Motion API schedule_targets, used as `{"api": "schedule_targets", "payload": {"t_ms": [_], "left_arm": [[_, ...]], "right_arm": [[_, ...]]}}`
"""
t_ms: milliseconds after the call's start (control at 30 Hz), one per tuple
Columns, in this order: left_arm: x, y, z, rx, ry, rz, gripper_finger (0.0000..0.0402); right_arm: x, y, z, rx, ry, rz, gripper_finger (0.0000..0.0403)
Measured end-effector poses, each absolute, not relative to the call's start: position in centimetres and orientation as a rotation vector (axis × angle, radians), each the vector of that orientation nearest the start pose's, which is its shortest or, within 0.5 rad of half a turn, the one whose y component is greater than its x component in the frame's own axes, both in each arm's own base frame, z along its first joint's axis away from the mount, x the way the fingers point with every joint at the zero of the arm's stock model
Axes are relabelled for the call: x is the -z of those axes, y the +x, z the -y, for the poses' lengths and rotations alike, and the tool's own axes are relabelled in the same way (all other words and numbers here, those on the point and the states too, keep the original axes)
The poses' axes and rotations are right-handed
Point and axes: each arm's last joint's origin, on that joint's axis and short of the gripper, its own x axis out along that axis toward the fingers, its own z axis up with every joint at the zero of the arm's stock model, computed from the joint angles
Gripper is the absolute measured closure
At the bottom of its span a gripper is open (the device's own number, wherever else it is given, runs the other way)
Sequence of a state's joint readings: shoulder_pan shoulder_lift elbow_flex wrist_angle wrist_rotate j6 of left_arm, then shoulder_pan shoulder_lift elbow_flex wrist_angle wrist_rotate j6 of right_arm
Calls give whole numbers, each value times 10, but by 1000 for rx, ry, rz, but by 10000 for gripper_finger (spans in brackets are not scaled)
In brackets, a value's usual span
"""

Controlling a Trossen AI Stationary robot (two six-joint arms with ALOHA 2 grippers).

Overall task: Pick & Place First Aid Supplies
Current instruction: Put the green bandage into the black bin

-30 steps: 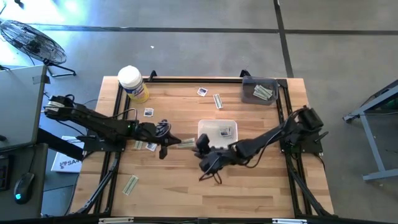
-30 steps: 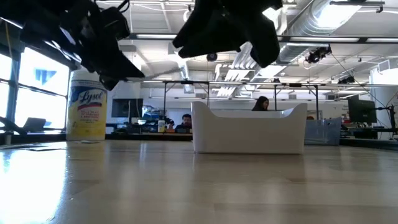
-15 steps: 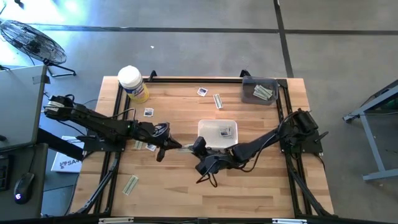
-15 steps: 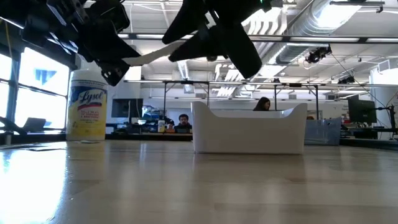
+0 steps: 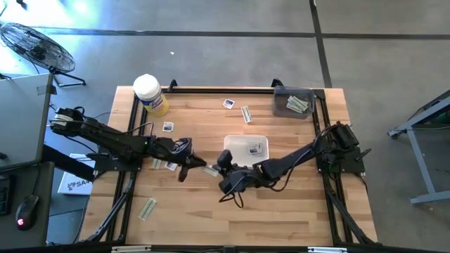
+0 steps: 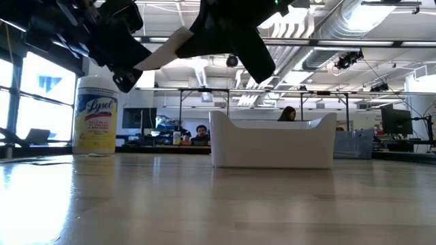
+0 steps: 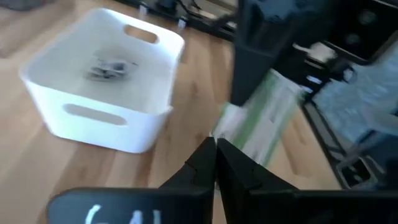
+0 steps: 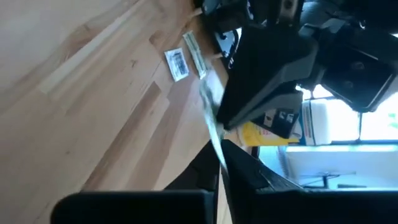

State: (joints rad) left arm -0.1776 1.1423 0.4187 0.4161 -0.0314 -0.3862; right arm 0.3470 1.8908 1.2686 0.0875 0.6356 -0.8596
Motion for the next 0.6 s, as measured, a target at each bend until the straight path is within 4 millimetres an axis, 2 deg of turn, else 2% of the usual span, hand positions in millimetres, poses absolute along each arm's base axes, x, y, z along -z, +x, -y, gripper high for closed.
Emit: {"api": "schedule_targets", "payload": {"t_ms": [367, 500, 600], "left_arm": [[-201, 221, 36, 10, -352, -297, 314], [-204, 214, 35, -1, -332, -317, 287], [-207, 205, 31, -77, -334, -337, 278]], "right_arm": [[-210, 394, -125, 68, -1055, -611, 401], [-209, 393, -124, 101, -987, -627, 402], [-214, 387, -118, 189, -963, -675, 402]]}}
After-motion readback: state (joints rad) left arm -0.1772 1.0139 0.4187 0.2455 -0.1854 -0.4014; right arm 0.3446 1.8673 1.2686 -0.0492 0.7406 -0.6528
